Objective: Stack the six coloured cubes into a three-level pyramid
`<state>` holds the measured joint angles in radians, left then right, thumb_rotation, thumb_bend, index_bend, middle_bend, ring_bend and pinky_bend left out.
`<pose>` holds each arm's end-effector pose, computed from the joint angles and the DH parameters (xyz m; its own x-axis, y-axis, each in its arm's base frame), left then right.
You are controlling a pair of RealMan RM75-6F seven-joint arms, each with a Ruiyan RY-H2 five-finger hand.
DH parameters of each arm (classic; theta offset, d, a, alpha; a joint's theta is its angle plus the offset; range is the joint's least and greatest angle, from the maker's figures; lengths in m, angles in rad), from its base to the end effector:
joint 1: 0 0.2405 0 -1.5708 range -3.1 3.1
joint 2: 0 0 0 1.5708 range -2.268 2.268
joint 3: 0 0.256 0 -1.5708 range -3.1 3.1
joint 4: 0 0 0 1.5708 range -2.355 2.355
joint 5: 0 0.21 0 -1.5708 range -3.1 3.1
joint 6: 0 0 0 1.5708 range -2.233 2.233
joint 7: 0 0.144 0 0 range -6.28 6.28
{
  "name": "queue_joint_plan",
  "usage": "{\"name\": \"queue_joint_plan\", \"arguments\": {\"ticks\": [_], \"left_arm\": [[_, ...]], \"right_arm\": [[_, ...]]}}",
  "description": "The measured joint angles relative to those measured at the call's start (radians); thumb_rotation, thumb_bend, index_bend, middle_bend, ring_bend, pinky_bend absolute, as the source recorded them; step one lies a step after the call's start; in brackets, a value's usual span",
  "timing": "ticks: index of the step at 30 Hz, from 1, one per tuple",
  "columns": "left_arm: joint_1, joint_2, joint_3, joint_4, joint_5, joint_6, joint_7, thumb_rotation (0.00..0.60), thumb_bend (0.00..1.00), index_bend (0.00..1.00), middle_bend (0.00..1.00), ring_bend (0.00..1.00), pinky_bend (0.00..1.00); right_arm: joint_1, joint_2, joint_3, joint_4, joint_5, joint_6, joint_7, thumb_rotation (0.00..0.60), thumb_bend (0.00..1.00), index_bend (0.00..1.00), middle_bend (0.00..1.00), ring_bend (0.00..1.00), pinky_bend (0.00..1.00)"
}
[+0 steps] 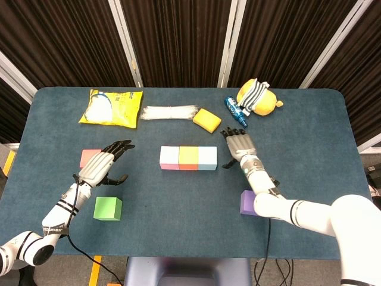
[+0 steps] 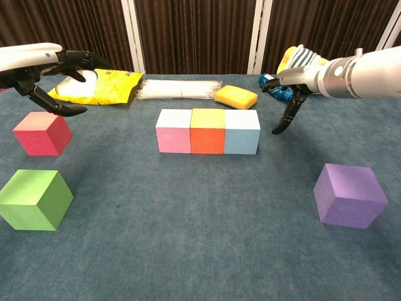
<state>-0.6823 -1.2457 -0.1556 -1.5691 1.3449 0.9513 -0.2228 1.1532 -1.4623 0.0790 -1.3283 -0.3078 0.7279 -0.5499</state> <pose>-0.1756 0.3467 0.0728 0.1986 0.3195 0.9265 0.9316 -0.3553 -0.0771 -0.1350 -0.4314 0.0046 0.4927 -0.4596 0.7389 -0.8619 -0.1408 0.4872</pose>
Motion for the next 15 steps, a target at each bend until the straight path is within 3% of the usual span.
{"name": "queue_joint_plan", "arguments": {"ticks": [15], "left_arm": [[0.001, -0.001, -0.002, 0.005, -0.046, -0.018, 0.041, 0.600, 0.35, 0.13, 0.04, 0.00, 0.14]], "right_arm": [[0.048, -0.162, 0.021, 0.299, 0.008, -0.132, 0.003, 0.529, 0.19, 0.00, 0.05, 0.00, 0.03]]}}
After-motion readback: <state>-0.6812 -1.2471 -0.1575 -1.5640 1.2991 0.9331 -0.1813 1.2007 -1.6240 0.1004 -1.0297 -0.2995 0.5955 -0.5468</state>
